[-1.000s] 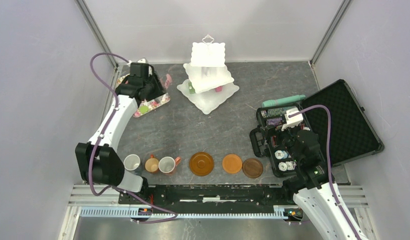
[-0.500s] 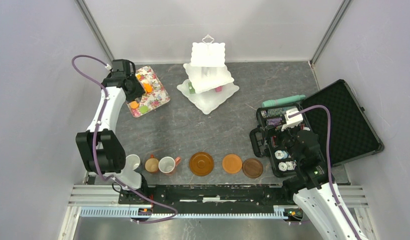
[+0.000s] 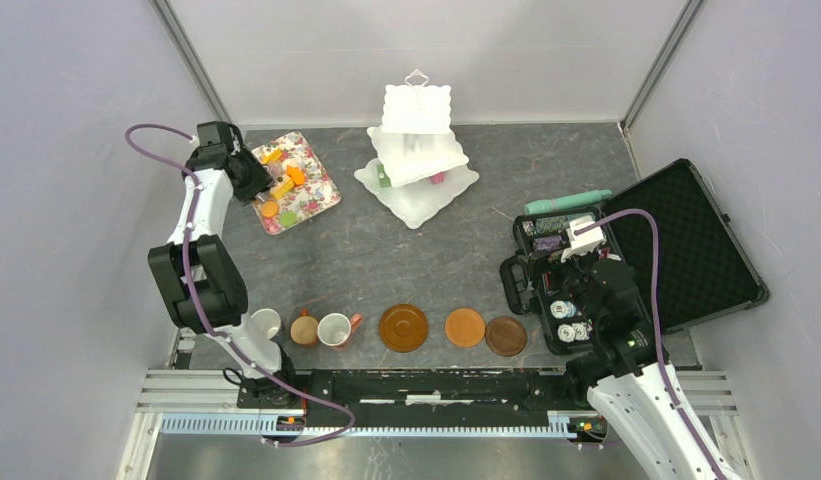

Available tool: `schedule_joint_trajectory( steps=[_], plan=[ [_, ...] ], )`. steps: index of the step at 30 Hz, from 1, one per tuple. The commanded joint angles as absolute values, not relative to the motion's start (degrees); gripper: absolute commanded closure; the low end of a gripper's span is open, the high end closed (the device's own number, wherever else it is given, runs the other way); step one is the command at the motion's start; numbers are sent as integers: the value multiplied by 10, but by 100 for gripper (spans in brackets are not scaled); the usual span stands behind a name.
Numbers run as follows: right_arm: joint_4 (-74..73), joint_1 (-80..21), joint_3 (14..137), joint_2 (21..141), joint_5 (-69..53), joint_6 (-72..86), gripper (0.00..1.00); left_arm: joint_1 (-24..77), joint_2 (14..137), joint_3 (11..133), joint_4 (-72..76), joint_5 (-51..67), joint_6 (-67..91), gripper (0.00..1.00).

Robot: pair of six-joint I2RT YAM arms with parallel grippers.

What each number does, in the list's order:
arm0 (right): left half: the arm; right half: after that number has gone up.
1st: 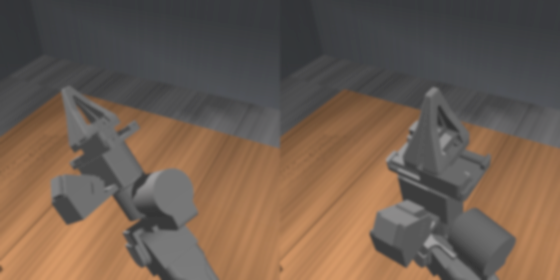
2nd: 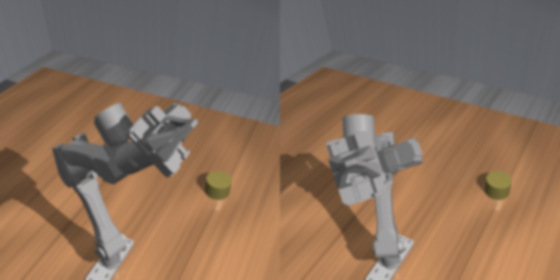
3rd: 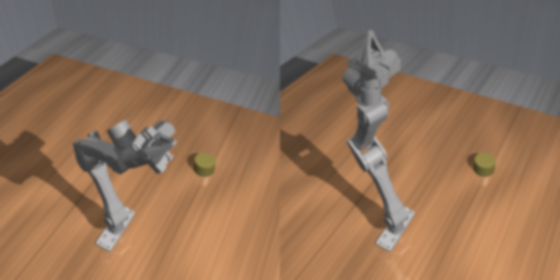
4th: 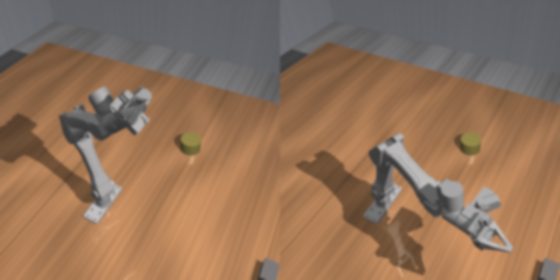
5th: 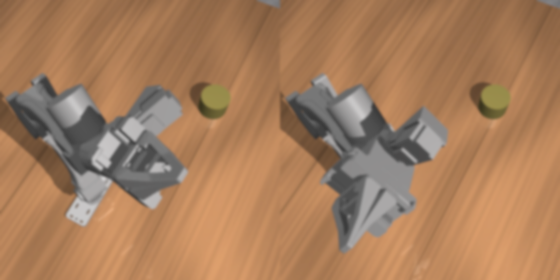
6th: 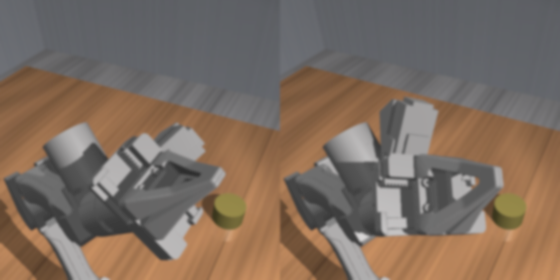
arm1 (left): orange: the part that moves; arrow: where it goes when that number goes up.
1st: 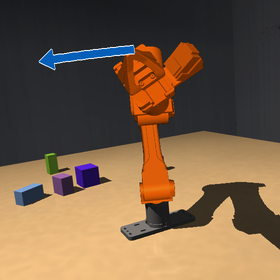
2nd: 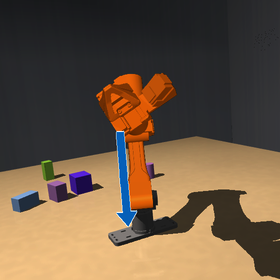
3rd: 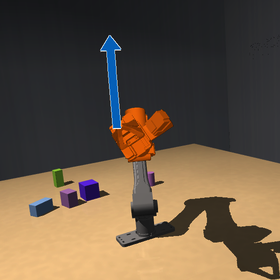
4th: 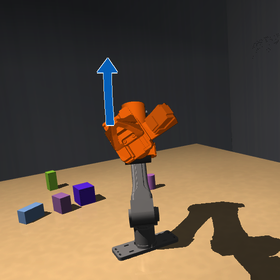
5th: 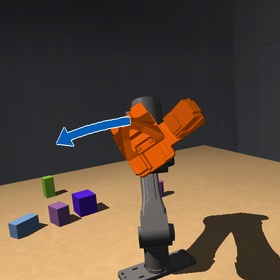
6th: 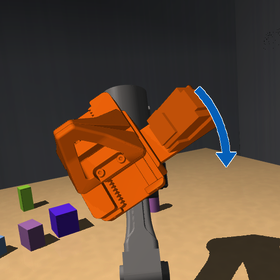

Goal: Serve the afternoon tea

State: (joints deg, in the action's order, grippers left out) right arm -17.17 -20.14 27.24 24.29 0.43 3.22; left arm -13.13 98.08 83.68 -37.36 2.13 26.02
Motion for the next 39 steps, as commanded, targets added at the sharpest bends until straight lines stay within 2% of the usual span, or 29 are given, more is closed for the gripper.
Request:
schedule_joint_trajectory(
  steps=[1,13,20,26,35,39],
  plan=[
    [-148,-204,269,244,2,37,2,-137,986,820,-324,71,246,46],
    [-149,-205,269,243,2,36,2,-136,938,745,-287,151,303,46],
    [-147,-205,269,246,2,38,2,-135,911,738,-311,134,276,45],
    [-148,-205,268,249,2,38,2,-131,936,753,-319,182,272,45],
    [-147,-205,269,253,2,38,2,-124,940,821,-410,49,181,44],
    [-146,-205,267,255,-11,38,2,-118,946,824,-411,56,161,45]
  ],
)
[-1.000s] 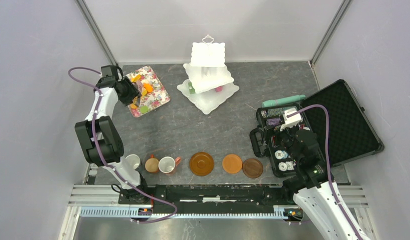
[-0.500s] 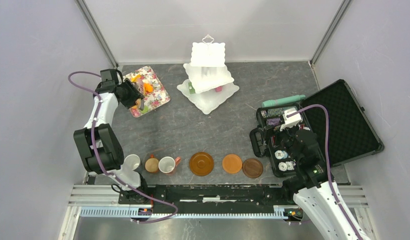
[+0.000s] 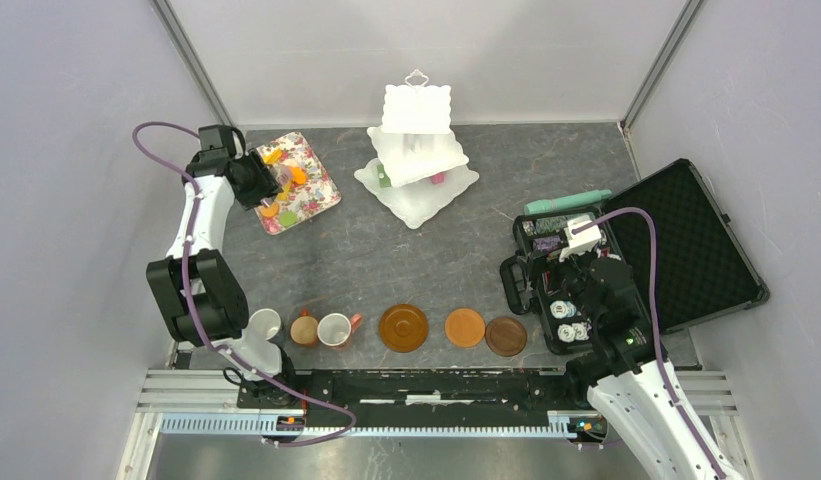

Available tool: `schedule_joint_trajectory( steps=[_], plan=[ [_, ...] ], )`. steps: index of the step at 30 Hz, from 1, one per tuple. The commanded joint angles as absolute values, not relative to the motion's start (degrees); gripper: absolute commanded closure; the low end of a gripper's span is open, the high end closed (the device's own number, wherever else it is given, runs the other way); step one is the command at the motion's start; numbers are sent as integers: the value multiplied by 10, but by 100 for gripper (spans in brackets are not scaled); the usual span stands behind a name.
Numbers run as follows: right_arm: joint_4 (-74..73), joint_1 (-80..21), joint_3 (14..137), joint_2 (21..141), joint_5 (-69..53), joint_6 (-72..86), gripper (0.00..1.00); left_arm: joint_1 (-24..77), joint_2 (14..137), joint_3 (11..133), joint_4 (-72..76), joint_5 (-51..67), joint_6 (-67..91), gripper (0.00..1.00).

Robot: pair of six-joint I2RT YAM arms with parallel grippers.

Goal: Serve the afternoon tea

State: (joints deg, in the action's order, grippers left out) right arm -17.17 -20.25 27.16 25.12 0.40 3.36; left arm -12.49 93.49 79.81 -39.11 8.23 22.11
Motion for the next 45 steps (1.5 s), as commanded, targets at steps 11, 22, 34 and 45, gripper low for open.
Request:
schedule_joint_trajectory(
  steps=[11,22,34,45],
  plan=[
    [-147,-207,266,249,-14,38,2,-81,934,858,-421,-37,117,48],
    [-146,-209,266,251,-13,38,2,-61,991,887,-436,-49,90,48],
    [-146,-212,266,251,-15,38,2,-61,1005,892,-436,-48,88,48],
    [-147,-214,267,252,-11,38,2,-61,1027,890,-436,-46,97,49]
  ],
)
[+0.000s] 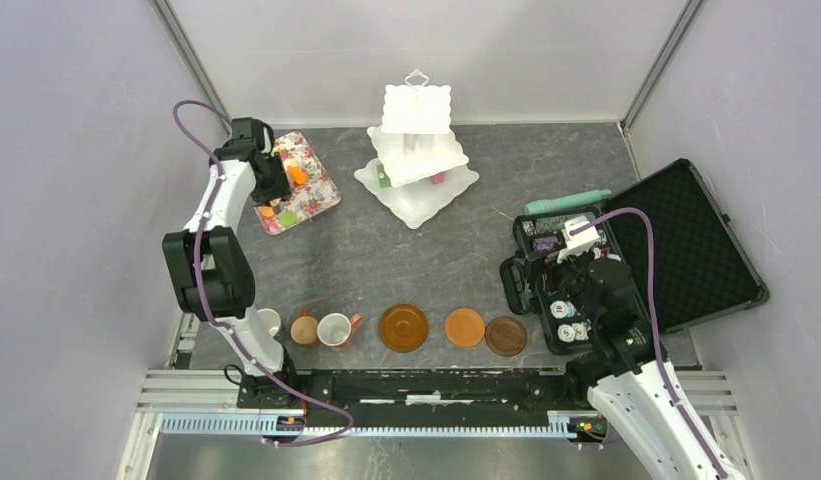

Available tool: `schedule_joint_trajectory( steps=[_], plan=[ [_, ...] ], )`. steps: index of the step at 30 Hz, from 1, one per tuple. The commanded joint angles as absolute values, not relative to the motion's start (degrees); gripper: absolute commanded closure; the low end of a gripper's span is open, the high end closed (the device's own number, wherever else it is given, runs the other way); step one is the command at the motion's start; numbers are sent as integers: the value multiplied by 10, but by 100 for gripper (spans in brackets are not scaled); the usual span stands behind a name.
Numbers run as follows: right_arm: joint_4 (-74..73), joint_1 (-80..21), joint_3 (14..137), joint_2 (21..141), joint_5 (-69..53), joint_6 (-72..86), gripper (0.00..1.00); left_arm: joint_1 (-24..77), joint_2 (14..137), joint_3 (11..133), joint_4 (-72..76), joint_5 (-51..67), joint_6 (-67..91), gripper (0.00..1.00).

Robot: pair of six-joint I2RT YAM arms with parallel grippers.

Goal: Serve the afternoon tea

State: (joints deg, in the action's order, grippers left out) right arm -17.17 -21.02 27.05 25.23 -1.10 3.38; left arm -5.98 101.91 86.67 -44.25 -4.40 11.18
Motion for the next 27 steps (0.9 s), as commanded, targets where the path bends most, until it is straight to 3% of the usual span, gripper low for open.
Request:
schedule_joint_trajectory(
  steps=[1,20,27],
  plan=[
    [-147,-214,267,254,-11,39,2,-61,1029,890,-436,-44,99,51],
    [-152,-216,269,258,-5,38,2,-56,974,862,-420,-37,128,90],
    [-154,-216,271,263,-4,38,2,-48,957,851,-422,-47,138,95]
  ],
)
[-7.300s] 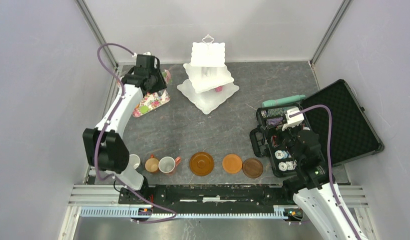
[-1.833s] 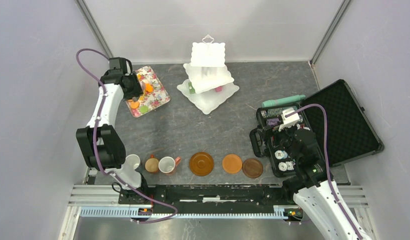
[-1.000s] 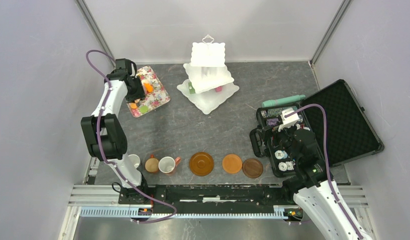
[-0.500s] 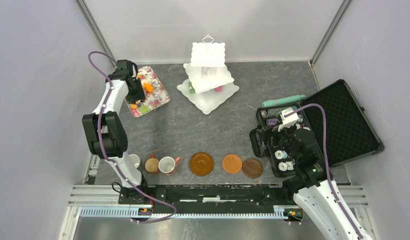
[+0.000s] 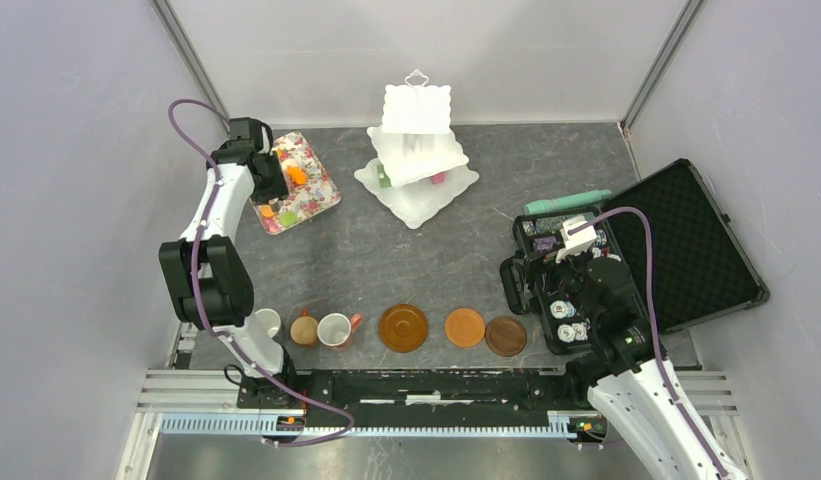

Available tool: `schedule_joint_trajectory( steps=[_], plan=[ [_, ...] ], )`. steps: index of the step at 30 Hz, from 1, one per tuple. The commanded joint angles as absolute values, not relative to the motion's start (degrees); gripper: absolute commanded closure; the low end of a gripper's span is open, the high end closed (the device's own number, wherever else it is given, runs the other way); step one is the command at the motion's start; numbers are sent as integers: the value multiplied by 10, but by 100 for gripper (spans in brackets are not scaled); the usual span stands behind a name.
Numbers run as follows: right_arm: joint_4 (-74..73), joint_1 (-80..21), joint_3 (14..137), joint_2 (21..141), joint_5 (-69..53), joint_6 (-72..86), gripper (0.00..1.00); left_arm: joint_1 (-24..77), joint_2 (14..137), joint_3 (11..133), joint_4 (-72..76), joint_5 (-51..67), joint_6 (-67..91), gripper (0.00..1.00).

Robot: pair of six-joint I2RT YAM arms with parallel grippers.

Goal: Serve the afternoon tea

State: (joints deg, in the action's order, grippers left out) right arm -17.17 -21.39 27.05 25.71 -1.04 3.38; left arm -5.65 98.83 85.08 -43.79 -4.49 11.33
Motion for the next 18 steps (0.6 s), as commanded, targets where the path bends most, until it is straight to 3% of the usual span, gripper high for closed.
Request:
schedule_joint_trajectory(
  steps=[1,10,18],
  plan=[
    [-154,-216,271,262,-4,39,2,-43,948,848,-424,-53,138,95],
    [-154,-216,270,254,20,39,2,91,891,853,-488,-94,143,93],
    [-158,-216,273,260,32,39,2,195,777,753,-479,-43,193,91]
  ],
)
